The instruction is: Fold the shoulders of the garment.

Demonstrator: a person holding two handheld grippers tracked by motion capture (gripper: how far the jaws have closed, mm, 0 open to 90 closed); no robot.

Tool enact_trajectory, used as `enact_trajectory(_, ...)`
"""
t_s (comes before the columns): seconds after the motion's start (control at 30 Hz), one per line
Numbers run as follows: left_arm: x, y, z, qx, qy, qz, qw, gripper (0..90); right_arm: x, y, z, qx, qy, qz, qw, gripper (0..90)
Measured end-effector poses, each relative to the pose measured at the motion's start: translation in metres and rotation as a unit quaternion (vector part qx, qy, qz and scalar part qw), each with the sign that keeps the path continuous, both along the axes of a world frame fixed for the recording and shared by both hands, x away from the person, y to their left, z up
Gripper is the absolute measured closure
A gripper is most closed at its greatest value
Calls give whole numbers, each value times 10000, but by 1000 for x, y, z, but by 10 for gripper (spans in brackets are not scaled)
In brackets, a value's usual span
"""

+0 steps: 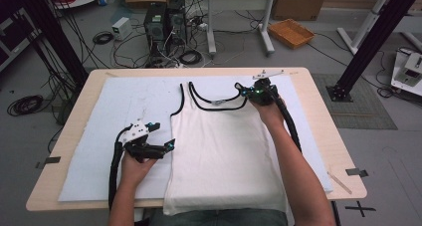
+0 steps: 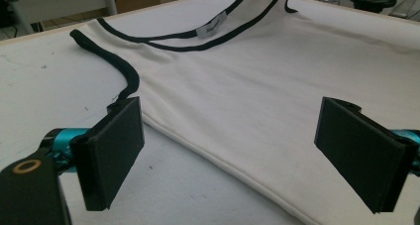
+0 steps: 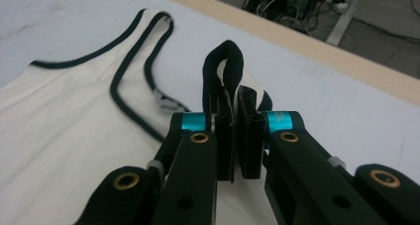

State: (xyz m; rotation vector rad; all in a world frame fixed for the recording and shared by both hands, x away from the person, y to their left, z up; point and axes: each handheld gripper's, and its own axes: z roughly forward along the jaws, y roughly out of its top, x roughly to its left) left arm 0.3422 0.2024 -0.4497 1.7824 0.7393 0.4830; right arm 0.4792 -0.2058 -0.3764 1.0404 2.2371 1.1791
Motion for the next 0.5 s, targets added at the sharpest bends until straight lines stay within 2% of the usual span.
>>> enact_trajectory(0.03, 0, 0, 0, -7, 0, 7, 10000, 118, -10, 2, 0, 66, -42, 53, 10000, 880)
enact_trajectory(0.17, 0, 0, 0, 7, -7, 4, 10000, 118, -23, 4, -2, -14, -65, 138, 9999, 880)
enact_trajectory(0.23, 0, 0, 0, -3, 0, 6, 10000, 118, -28, 3, -4, 5, -5, 146, 9999, 880)
enact_trajectory(0.4, 0, 0, 0, -12, -1, 9, 10000, 118, -51, 3, -11, 79, -26, 225, 9997, 879)
enact_trajectory(0.43, 0, 0, 0, -12, -1, 9, 10000, 118, -51, 3, -11, 79, -26, 225, 9997, 879)
enact_trajectory(0.47, 0, 0, 0, -3, 0, 10, 10000, 118, -65, 6, -19, 88, 87, 317, 9994, 803)
enact_trajectory(0.5, 0, 0, 0, 6, -3, 3, 10000, 118, -69, 7, -21, 107, 118, 356, 9992, 758)
